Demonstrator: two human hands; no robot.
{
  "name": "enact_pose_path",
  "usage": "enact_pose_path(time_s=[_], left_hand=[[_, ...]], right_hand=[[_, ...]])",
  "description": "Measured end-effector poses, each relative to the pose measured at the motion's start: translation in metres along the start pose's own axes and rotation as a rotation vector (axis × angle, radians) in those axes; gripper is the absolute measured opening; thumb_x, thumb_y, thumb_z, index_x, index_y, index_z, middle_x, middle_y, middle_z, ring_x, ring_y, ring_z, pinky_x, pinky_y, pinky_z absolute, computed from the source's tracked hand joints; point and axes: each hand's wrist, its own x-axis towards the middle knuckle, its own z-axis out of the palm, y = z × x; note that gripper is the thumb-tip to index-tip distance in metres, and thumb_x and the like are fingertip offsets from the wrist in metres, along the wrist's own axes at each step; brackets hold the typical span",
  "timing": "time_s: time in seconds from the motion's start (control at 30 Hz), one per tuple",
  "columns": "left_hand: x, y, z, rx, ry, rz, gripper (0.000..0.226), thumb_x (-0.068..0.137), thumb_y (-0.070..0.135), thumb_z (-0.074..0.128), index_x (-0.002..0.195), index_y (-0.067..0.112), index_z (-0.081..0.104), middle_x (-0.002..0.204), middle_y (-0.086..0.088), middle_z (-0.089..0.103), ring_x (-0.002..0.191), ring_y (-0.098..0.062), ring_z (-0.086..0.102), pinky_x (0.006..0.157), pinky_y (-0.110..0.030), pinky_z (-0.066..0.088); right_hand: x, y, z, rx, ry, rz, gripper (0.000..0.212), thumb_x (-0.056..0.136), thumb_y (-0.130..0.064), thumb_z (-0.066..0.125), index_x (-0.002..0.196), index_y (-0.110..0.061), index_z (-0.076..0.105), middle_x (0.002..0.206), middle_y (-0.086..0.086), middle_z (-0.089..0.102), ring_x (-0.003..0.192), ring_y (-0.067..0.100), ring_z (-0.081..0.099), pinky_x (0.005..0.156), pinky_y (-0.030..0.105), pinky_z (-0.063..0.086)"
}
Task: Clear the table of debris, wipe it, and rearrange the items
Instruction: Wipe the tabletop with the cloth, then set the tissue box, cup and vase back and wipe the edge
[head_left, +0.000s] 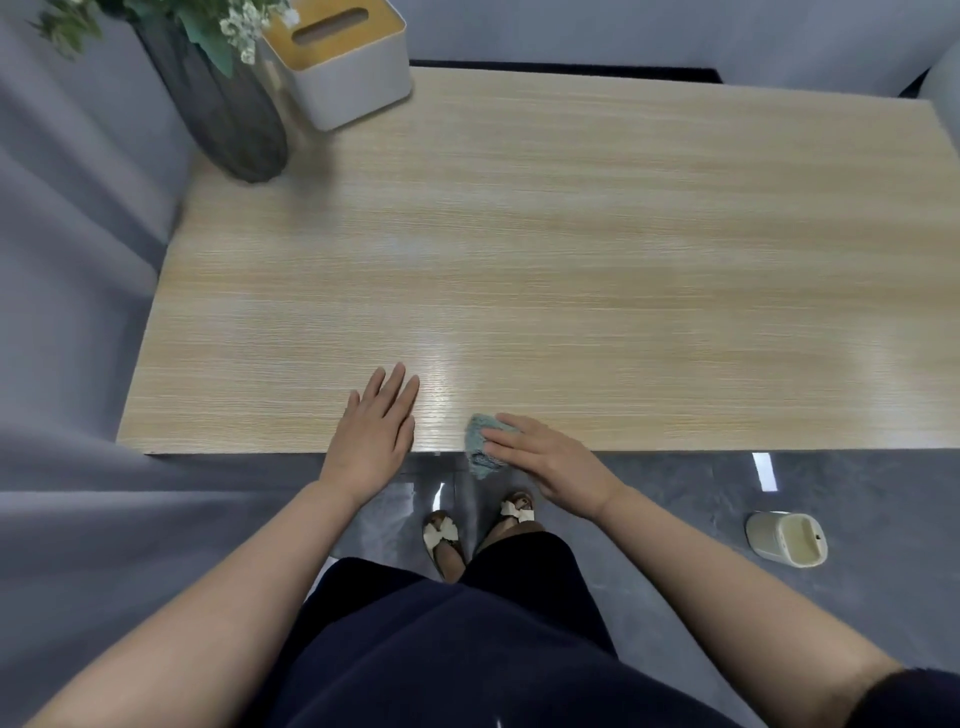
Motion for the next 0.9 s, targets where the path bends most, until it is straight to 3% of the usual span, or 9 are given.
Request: enact_pose_path(time_s=[0.1,0.2,0.3,0.4,0.5,0.6,0.73,0.9], left_hand=[[0.008,0.001,-0.010,0.048,0.039,0.033,0.056,0.087,0.033,0.029,0.129,0.007,0.055,0.129,-0.016,0.056,0.117,-0.038,0.052,0.088,-0.048,0.049],[0.023,-0.002,-0.024,0.090,0.039,0.060,0.045,0.085,0.025,0.045,0.122,0.005,0.059,0.113,-0.018,0.061,0.102,-0.037,0.059,0.076,-0.044,0.050],[0.037,-0.006,-0.032,0.121,0.067,0.083,0.049,0.087,0.027,0.039,0.128,0.006,0.054,0.127,-0.021,0.054,0.116,-0.038,0.052,0.085,-0.050,0.049],[0.050,-0.008,-0.032,0.143,0.013,-0.025,0.053,0.098,0.031,0.033,0.148,0.017,0.025,0.155,-0.008,0.019,0.143,-0.026,0.015,0.109,-0.051,0.025],[0.059,-0.008,-0.034,0.148,0.003,-0.074,0.054,0.100,0.034,0.028,0.150,0.022,0.012,0.158,-0.002,0.005,0.145,-0.020,0.001,0.113,-0.049,0.013],[0.063,-0.009,-0.036,0.152,-0.006,-0.075,0.054,0.100,0.035,0.028,0.150,0.023,0.012,0.157,-0.002,0.008,0.145,-0.020,0.002,0.114,-0.047,0.012],[0.069,-0.018,-0.042,0.099,0.068,-0.041,0.051,0.098,0.030,0.039,0.146,0.020,0.029,0.152,-0.005,0.028,0.140,-0.023,0.023,0.110,-0.044,0.023],[0.075,-0.026,-0.051,0.082,0.111,-0.075,0.066,0.085,0.048,0.021,0.142,0.019,0.039,0.145,-0.006,0.039,0.134,-0.024,0.034,0.107,-0.042,0.029]], right_hand=[[-0.006,0.007,-0.005,0.041,0.013,0.052,0.061,0.077,0.015,0.059,0.130,-0.015,0.052,0.137,0.001,0.051,0.133,0.025,0.038,0.101,0.039,0.043],[0.018,0.013,-0.008,0.061,0.014,0.143,0.052,0.081,0.010,0.058,0.128,-0.011,0.055,0.137,0.005,0.052,0.132,0.028,0.038,0.104,0.039,0.037],[0.050,0.026,-0.015,0.065,0.011,0.256,0.042,0.088,0.002,0.053,0.128,-0.009,0.055,0.137,0.008,0.051,0.133,0.033,0.037,0.106,0.039,0.034],[0.074,0.041,-0.023,0.031,-0.032,0.314,0.040,0.095,-0.006,0.048,0.135,-0.013,0.049,0.144,0.003,0.043,0.139,0.028,0.030,0.112,0.036,0.029],[0.092,0.057,-0.034,-0.004,-0.016,0.394,0.041,0.098,-0.013,0.043,0.139,-0.016,0.042,0.149,-0.001,0.036,0.141,0.025,0.024,0.113,0.036,0.027],[0.111,0.069,-0.046,-0.028,0.015,0.515,0.041,0.099,-0.014,0.042,0.140,-0.014,0.041,0.150,0.002,0.034,0.141,0.026,0.024,0.113,0.038,0.027],[0.119,0.069,-0.055,-0.079,0.025,0.497,0.040,0.098,-0.015,0.045,0.137,-0.011,0.044,0.147,0.006,0.039,0.139,0.030,0.029,0.111,0.046,0.027],[0.124,0.061,-0.067,-0.145,0.034,0.524,0.058,0.091,-0.052,0.031,0.140,-0.021,0.042,0.148,-0.005,0.037,0.141,0.019,0.025,0.117,0.039,0.018]])
